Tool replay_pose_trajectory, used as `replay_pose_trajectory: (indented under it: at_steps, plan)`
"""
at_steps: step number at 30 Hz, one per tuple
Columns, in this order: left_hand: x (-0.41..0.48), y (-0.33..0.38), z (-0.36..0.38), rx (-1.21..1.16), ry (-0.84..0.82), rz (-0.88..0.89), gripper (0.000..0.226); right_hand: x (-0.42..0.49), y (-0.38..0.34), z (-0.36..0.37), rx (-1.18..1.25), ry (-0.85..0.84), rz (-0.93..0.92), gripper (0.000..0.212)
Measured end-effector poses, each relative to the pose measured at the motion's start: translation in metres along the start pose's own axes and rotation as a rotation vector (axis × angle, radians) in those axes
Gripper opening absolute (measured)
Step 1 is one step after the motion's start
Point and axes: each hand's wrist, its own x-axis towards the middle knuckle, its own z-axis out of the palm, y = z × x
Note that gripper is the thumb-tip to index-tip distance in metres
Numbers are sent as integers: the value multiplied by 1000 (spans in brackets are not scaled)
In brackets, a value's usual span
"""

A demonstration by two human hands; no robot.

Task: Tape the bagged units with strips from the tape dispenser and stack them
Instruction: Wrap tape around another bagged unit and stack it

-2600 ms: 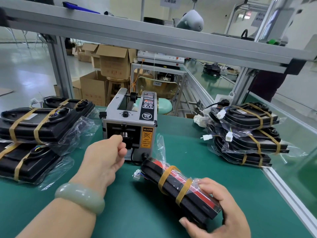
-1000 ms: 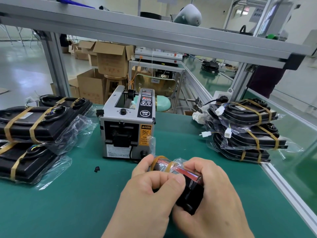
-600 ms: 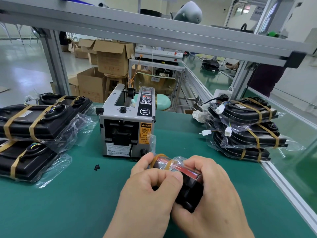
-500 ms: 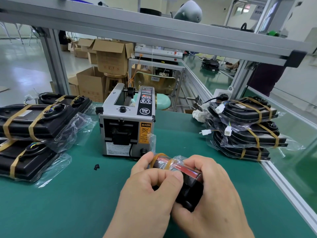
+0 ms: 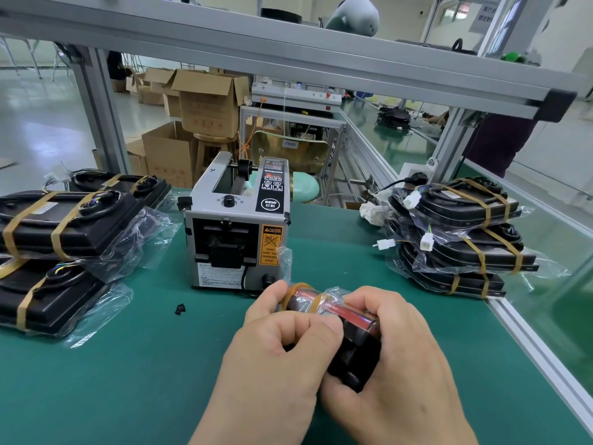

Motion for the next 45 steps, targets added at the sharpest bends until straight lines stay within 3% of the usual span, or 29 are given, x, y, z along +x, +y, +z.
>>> replay_pose_trajectory:
  at_steps: [2, 20, 23, 30, 34, 40, 45]
  plan:
    - [0, 2, 0, 6, 1, -18, 17, 0, 0, 0, 0, 1, 5, 50]
    - [-6, 4, 7, 88, 42, 25, 18, 0, -3, -1, 14, 5, 20, 44]
    - [-5, 5, 6, 115, 48, -13, 3, 0, -2, -1, 14, -5, 18, 46]
    - [6, -1, 0, 18, 97, 3, 55, -1, -1, -2, -10, 8, -23, 51]
    - [14, -7, 0, -26, 45, -9, 72, -1, 0, 1, 13, 10, -3, 50]
    - [30, -17, -4, -202, 110, -37, 5, -1, 4, 0, 82, -11, 103, 53]
    - [45, -35, -33, -196, 325, -107, 8, 5, 16, -23, 399, -50, 310, 62]
